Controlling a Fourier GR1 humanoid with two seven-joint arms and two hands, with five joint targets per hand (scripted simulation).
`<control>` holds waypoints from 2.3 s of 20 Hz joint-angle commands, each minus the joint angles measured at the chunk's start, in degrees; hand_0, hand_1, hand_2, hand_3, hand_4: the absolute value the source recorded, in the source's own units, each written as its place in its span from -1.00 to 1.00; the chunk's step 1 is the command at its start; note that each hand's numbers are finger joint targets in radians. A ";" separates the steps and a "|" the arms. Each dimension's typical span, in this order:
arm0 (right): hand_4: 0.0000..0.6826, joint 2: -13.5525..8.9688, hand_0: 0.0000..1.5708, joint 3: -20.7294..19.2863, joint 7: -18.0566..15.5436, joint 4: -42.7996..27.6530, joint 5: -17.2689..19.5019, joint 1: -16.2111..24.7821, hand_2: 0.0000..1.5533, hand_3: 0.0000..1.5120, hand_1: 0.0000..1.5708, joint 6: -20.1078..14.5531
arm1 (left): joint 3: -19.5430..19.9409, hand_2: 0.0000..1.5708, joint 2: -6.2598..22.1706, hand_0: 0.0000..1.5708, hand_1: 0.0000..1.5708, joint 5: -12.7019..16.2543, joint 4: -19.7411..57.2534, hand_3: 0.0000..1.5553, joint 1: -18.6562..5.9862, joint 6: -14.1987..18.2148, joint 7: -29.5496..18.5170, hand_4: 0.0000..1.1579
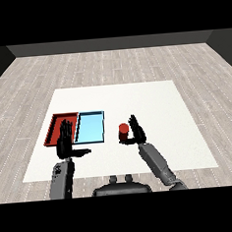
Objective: Pick the red can and put it in the red box
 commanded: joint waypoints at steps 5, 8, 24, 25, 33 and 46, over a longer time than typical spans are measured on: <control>-1.00 0.00 -1.00 -0.73 -0.85 2.56 -1.44 -0.75 -1.00 -1.00 -1.00 -1.23 | -0.94 -1.00 -0.98 -1.00 -1.00 -1.28 0.75 -1.00 1.51 0.59 -2.27 -1.00; -1.00 0.00 -1.00 1.36 3.18 -0.67 -0.97 -1.09 -1.00 -1.00 -1.00 -3.83 | -1.62 -1.00 -0.83 -1.00 -1.00 0.09 -4.53 -1.00 1.68 0.65 2.69 -1.00; -1.00 0.00 -1.00 3.79 1.62 3.89 -4.66 -4.98 -1.00 -1.00 -1.00 -4.68 | 1.33 -1.00 1.07 -1.00 -1.00 1.04 1.19 -1.00 -3.08 0.18 1.47 -1.00; -1.00 0.00 -1.00 8.09 -4.03 9.71 -10.06 -8.05 -1.00 -1.00 -1.00 -6.25 | -0.57 -1.00 -1.12 -1.00 -1.00 -1.28 2.06 -1.00 -0.47 1.55 -2.55 -1.00; -1.00 0.00 -1.00 6.81 -1.74 12.12 -9.05 -10.16 -1.00 -1.00 -1.00 -4.24 | 1.14 -1.00 0.70 -1.00 -1.00 1.74 0.66 -1.00 -1.86 -0.25 1.08 -1.00; 0.44 0.00 0.94 14.94 -3.40 20.21 -17.91 -17.62 0.93 0.93 0.94 -15.10 | 0.54 -1.00 -0.14 -1.00 -1.00 1.05 -2.23 -1.00 -0.10 0.86 0.89 -1.00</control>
